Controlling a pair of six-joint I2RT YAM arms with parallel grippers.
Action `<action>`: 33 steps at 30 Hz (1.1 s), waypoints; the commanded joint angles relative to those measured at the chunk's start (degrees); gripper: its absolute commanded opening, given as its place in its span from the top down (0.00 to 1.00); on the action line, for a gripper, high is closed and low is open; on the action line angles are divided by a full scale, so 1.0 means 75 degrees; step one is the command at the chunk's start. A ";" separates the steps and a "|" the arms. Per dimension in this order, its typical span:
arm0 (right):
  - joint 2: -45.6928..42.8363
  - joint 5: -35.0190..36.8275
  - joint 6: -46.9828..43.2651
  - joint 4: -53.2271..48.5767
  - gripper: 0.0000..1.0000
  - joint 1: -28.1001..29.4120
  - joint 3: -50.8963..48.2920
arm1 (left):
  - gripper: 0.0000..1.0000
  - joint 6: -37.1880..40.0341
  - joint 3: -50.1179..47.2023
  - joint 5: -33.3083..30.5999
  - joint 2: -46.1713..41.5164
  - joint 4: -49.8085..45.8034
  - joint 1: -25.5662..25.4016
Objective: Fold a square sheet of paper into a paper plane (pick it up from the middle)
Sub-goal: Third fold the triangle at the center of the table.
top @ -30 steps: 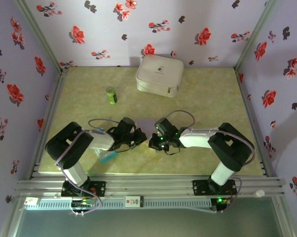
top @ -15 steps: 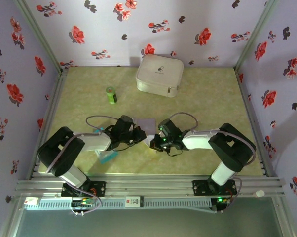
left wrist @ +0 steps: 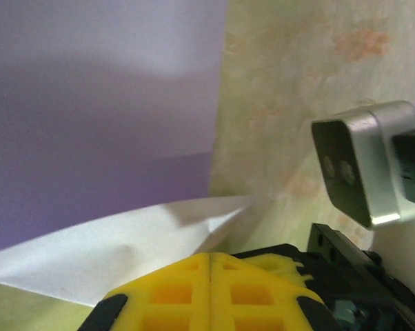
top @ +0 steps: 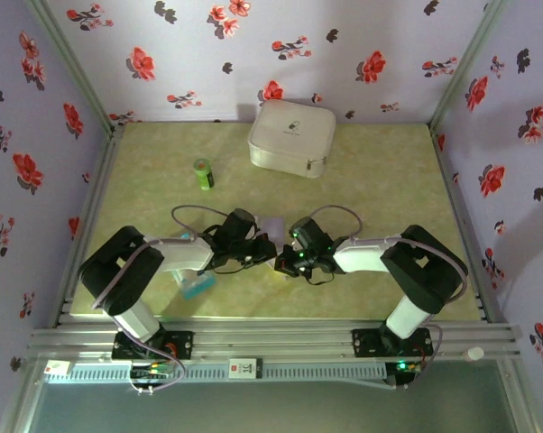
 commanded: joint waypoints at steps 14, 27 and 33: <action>0.0238 0.0239 -0.0148 -0.0455 0.98 -0.0078 -0.0351 | 1.00 0.0477 -0.0252 -0.0156 0.0730 -0.0217 0.0748; 0.0325 0.0192 -0.0230 -0.0445 0.99 -0.0079 -0.0397 | 0.99 0.0766 -0.0418 0.0013 0.0519 -0.0378 0.1618; 0.0321 0.0163 -0.0283 -0.0433 0.99 -0.0081 -0.0398 | 0.99 0.0918 -0.0509 0.0064 0.0286 -0.0496 0.1913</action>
